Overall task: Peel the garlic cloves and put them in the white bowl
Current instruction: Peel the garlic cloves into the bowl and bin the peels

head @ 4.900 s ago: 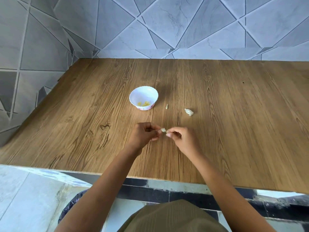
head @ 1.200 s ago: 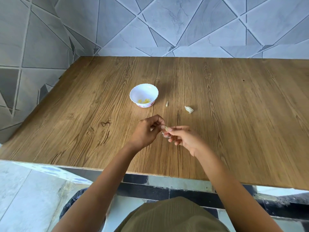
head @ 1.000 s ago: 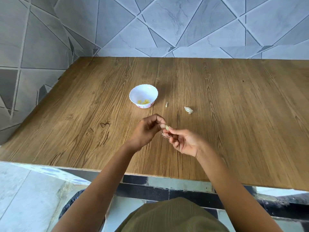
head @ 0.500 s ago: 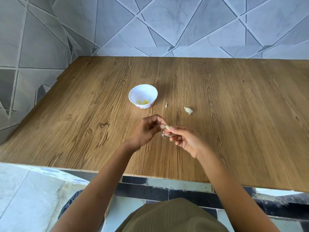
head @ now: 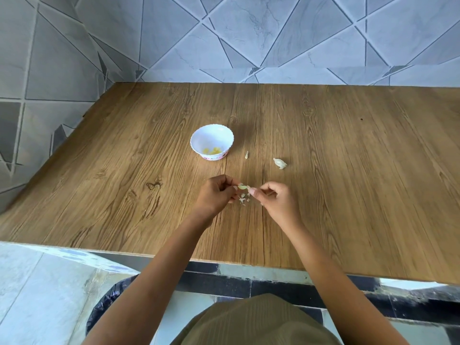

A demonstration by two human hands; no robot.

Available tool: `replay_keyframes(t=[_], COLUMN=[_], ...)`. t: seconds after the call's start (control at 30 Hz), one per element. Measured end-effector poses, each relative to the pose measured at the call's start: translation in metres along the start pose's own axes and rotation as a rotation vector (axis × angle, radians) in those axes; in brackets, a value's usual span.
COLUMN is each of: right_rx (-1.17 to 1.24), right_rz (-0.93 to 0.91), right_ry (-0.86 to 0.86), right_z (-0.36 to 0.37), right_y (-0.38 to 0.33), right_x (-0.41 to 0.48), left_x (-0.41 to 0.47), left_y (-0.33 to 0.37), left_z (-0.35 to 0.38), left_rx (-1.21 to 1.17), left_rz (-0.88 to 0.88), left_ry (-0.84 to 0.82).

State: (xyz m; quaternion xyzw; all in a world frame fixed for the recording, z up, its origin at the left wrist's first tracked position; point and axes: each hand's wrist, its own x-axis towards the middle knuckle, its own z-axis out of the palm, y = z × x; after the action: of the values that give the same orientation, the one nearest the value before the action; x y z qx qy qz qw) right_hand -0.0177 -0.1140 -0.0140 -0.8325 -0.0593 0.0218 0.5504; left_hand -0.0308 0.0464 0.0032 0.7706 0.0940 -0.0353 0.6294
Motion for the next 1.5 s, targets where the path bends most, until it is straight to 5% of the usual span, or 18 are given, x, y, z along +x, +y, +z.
replay_keyframes(t=[0.1, 0.37, 0.6, 0.8, 1.0, 1.2, 1.37, 1.5], right_rx=[-0.049, 0.284, 0.109, -0.016, -0.031, -0.029, 0.214, 0.229], right_rz=[-0.106, 0.099, -0.201, -0.4, -0.438, -0.46, -0.189, -0.165], right_ry=[-0.018, -0.099, -0.063, 0.041, 0.098, 0.087, -0.076, -0.045], right_z=[0.001, 0.004, 0.0, -0.001, -0.001, 0.0, 0.001, 0.003], right_y=[0.0, -0.001, 0.005, 0.009, 0.013, 0.01, 0.009, 0.005], right_x=[0.001, 0.001, -0.003, -0.005, -0.005, -0.005, -0.006, -0.007], left_x=[0.0, -0.003, -0.004, -0.004, -0.006, -0.007, -0.01, -0.012], left_y=[0.001, 0.006, 0.006, 0.003, 0.008, 0.014, 0.018, 0.019], left_z=[0.0, 0.001, -0.005, -0.005, -0.004, -0.002, -0.004, -0.004], left_rx=[0.02, 0.004, 0.009, 0.551, 0.395, -0.009, -0.116, -0.099], left_rz=[-0.013, -0.01, -0.041, 0.189, 0.219, 0.054, 0.025, 0.03], left_ry=[0.031, -0.01, -0.041, 0.175, 0.136, -0.128, -0.095, -0.092])
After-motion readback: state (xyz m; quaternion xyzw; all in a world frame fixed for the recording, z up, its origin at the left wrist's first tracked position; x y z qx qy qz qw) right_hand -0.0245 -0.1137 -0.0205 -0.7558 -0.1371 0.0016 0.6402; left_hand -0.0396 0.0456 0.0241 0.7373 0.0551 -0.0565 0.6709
